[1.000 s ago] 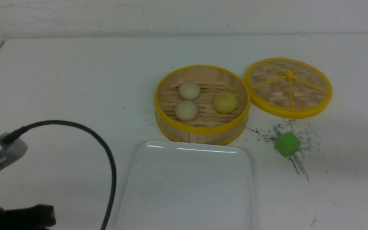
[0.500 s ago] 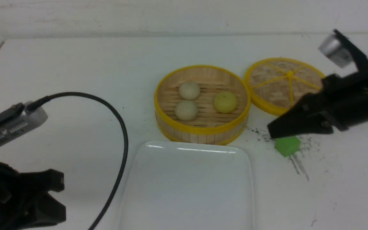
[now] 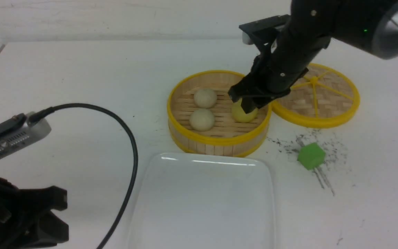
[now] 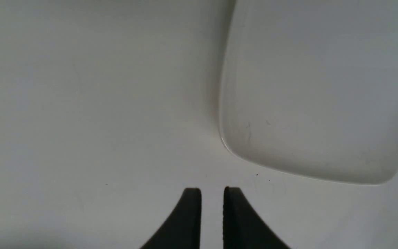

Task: Put the steamed buns into the plate on the white tablecloth.
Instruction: 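Reach toward a bun in the bamboo steamer with the right gripper, then move the steamed bun from the bamboo steamer onto the white plate with the right gripper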

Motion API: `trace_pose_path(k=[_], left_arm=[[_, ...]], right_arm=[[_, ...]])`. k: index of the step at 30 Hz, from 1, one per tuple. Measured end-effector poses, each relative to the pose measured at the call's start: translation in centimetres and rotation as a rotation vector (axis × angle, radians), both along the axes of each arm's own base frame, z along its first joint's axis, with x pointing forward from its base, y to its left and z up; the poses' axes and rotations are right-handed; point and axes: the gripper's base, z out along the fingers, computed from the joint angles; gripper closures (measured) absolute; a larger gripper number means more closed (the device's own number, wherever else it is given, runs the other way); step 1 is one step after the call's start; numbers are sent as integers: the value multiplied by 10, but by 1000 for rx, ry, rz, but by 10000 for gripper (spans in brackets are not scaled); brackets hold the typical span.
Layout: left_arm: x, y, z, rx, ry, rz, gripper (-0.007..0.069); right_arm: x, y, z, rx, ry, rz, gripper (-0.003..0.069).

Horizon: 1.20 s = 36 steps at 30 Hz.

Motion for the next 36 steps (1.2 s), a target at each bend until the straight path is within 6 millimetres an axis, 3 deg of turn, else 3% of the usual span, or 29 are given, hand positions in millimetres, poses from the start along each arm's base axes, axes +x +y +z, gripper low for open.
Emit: trace_pose_path(k=[6,11,15,17,20,22,23,25,28,32,34,36], left_arm=[[0,0,0,1,-5,2,484],[2,0,1,2,-19,8,478],[2,0,1,2,-20,8,475],[2,0,1,2,-21,8,473],[2,0,1,2,-21,8,466],[2,0,1,2,-21,8,464],[2,0,1,2,-21,8,464],[2,0,1,2,-21,8,463],[2,0,0,2,-20,8,461],[2,0,0,2,-21,9,457],[2,0,0,2,-21,9,454],[2,0,0,2,-21,9,453]], right_arm=[[26,6,-30,-29,-42,-61,209],[39,12,-57,-17,-59,-70,171],[42,13,-68,-24,-56,-72,179],[43,13,-70,-28,-56,-72,214],[43,13,-70,-33,-58,-71,358],[42,13,-68,-30,-52,-72,503],[41,12,-65,-31,-50,-71,570],[37,11,-56,-34,-44,-67,636],[22,7,-28,-50,-19,-32,643],[-8,-3,24,-49,2,37,643],[-32,-10,56,-25,32,84,643],[-45,-12,69,12,48,97,643]])
